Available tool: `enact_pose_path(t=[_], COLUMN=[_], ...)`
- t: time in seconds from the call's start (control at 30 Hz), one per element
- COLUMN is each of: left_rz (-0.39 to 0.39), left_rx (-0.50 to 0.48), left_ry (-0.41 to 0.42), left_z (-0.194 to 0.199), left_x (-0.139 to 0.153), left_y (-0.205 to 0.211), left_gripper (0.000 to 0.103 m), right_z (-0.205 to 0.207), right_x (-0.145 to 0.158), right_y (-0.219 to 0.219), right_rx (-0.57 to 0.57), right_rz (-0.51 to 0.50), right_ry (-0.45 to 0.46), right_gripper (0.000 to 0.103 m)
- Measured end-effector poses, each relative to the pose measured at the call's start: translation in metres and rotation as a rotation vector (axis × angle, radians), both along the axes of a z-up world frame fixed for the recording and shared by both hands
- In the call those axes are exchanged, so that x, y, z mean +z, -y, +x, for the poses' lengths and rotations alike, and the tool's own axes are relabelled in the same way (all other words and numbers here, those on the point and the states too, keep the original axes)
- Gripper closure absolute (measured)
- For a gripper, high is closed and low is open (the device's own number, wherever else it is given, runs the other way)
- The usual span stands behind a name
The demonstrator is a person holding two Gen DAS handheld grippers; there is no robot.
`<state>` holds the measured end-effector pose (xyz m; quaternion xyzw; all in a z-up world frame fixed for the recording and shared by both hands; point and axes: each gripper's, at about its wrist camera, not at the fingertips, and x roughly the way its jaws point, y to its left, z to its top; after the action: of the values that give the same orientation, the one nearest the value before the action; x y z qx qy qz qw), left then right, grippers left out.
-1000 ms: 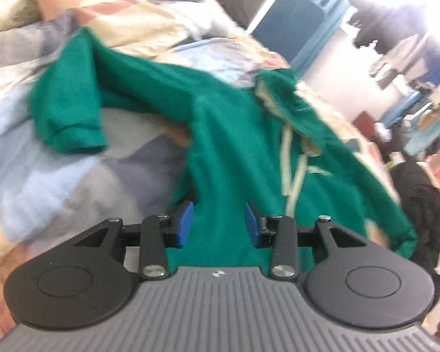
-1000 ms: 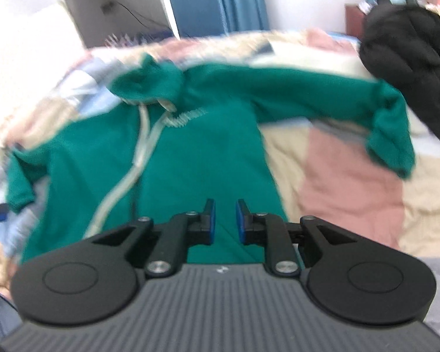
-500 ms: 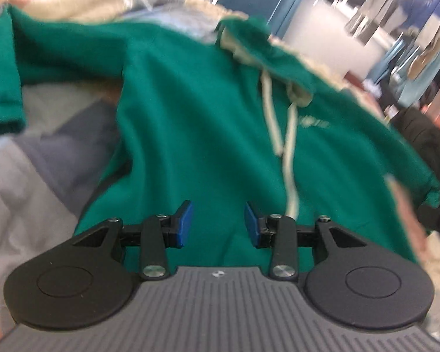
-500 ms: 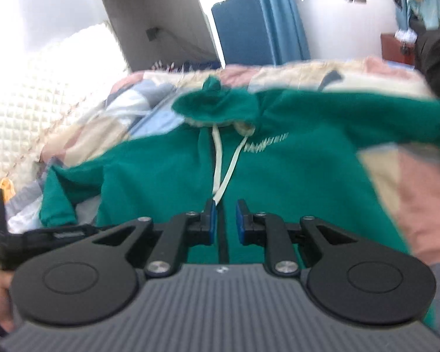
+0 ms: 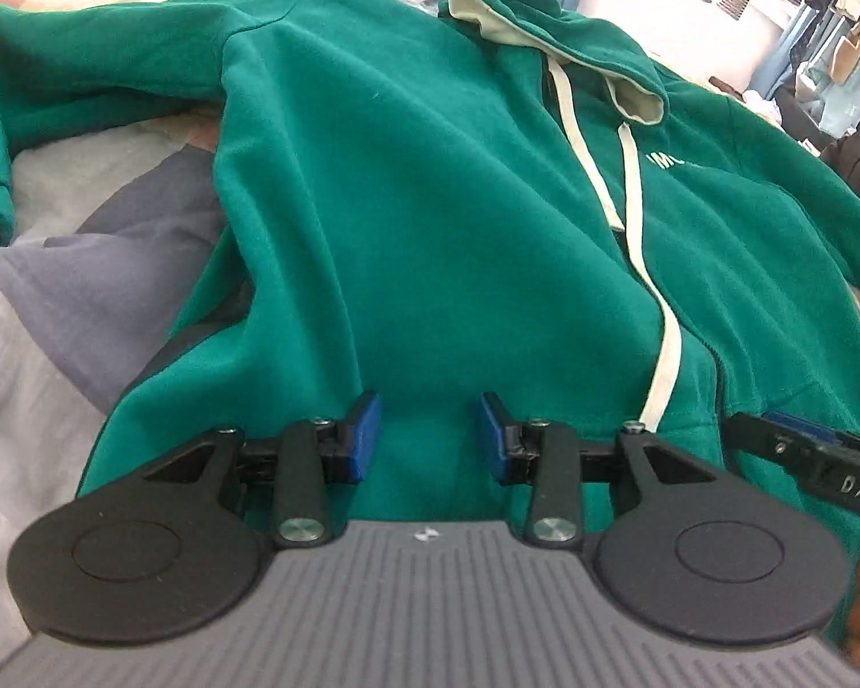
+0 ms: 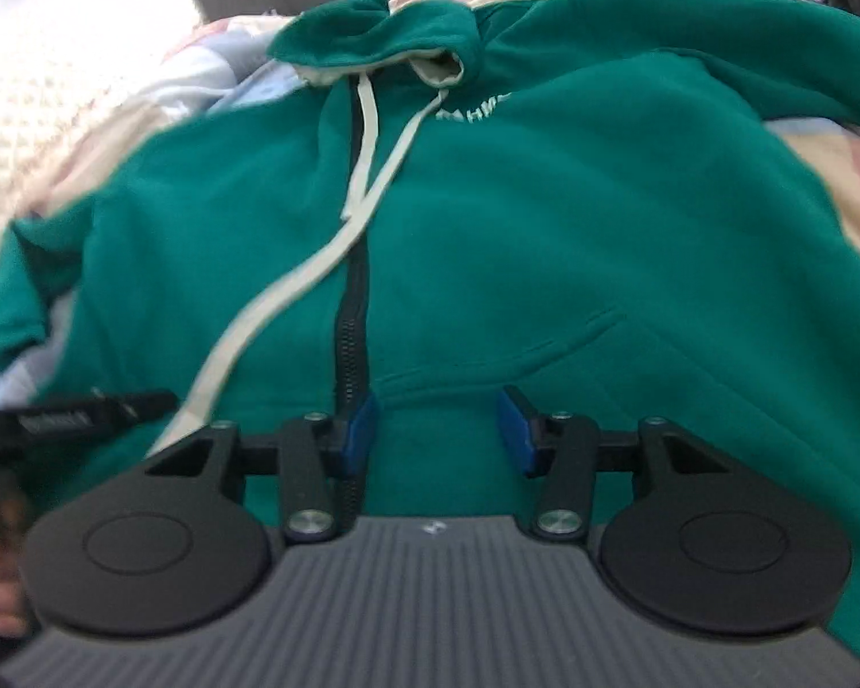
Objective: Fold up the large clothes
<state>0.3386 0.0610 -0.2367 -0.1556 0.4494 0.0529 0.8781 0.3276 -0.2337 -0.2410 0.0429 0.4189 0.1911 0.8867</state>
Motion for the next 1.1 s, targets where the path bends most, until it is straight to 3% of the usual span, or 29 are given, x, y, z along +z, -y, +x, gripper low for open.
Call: enact_pose_path(t=[0.17, 0.23, 0.4, 0.5, 0.67, 0.77, 0.87, 1.03, 1.1], left_rz=[-0.088, -0.13, -0.147, -0.155, -0.319, -0.371, -0.454, -0.513, -0.524], left_rx=[0.021, 0.036, 0.043, 0.05, 0.161, 0.191, 0.222, 0.163, 0.156], left_ry=[0.022, 0.044, 0.123, 0.132, 0.082, 0.127, 0.169, 0.184, 0.161], left_z=[-0.001, -0.001, 0.031, 0.078, 0.181, 0.24, 0.292, 0.361, 0.375], left_x=[0.01, 0.024, 0.065, 0.078, 0.072, 0.066, 0.05, 0.021, 0.011], left_y=[-0.009, -0.019, -0.036, -0.051, -0.097, -0.123, -0.144, -0.153, -0.151], left_gripper=[0.059, 0.059, 0.059, 0.059, 0.059, 0.059, 0.052, 0.049, 0.05], right_z=[0.002, 0.007, 0.043, 0.076, 0.153, 0.203, 0.252, 0.302, 0.31], right_x=[0.007, 0.012, 0.037, 0.054, 0.065, 0.057, 0.041, 0.01, 0.0], right_y=[-0.003, -0.001, -0.005, -0.012, -0.02, -0.026, -0.036, -0.051, -0.052], right_rx=[-0.019, -0.012, 0.009, 0.023, -0.019, -0.064, -0.075, -0.054, -0.019], right_rz=[0.02, 0.028, 0.102, 0.129, 0.202, 0.229, 0.234, 0.232, 0.315], right_ry=[0.005, 0.011, 0.065, 0.129, 0.174, 0.196, 0.181, 0.146, 0.109], right_gripper=[0.049, 0.049, 0.049, 0.049, 0.047, 0.025, 0.026, 0.026, 0.042])
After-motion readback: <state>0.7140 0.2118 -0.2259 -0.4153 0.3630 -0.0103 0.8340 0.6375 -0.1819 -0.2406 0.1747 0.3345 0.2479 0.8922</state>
